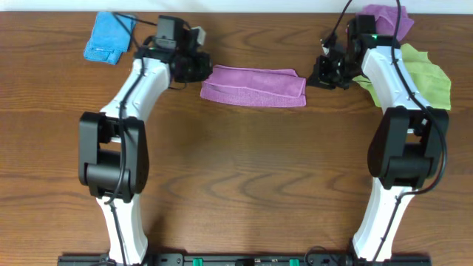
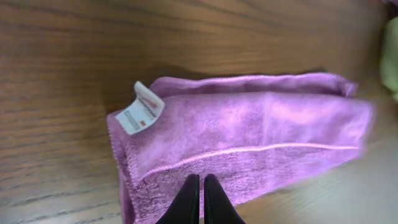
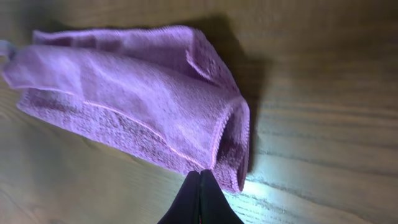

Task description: Fold the cloth

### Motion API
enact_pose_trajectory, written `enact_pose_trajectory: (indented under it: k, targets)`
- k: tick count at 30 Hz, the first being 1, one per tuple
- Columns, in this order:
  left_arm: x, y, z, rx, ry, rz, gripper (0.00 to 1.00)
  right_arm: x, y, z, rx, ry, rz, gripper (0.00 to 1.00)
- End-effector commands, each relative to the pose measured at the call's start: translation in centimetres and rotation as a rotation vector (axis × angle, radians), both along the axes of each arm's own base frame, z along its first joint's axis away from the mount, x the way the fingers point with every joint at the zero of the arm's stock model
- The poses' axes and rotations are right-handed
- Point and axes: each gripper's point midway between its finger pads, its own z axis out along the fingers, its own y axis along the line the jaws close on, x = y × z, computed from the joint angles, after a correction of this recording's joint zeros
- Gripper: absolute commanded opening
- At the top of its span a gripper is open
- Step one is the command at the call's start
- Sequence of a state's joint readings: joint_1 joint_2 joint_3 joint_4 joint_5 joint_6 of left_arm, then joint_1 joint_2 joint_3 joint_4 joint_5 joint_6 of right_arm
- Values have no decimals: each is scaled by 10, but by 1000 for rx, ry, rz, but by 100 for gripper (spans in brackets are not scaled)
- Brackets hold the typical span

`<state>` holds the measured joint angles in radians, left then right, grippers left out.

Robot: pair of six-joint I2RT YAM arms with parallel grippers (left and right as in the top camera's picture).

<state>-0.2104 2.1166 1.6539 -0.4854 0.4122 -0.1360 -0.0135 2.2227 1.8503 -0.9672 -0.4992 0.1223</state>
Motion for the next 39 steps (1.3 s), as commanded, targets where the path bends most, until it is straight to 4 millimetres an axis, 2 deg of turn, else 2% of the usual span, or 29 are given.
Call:
enact_pose_trajectory:
  k: [1,5,8,11,15,18,22,26,29,34,39]
  targets:
    - [9,18,1,269,-89,36,6,11,-1,5,-28,-35,7,2]
    - [10,22,1,432,-134,79,6,17,-1,8,-150,-64,13,2]
    - [10,20,0,442,-139,79,6,24,0,14,-254,-99,18,2]
    - [9,22,-10,447,-119,79,6,31,5,22,-335,-138,26,2]
    - [11,14,-22,421,-107,59,6,31,12,17,-442,-151,43,2]
    - [12,4,-28,359,-94,59,6,30,16,10,-457,-142,54,2]
    - [10,1,-41,333,-60,78,6,28,15,-1,-460,-113,56,2]
    - [10,1,-50,334,-49,74,6,28,15,-3,-460,-113,56,2]
    - [10,0,-66,335,-26,80,6,28,15,-3,-459,-112,57,1]
    - [0,-5,-92,310,45,62,6,24,15,-4,-459,-96,62,2]
    - [-13,0,-103,335,107,53,6,14,8,-7,-476,-62,109,2]
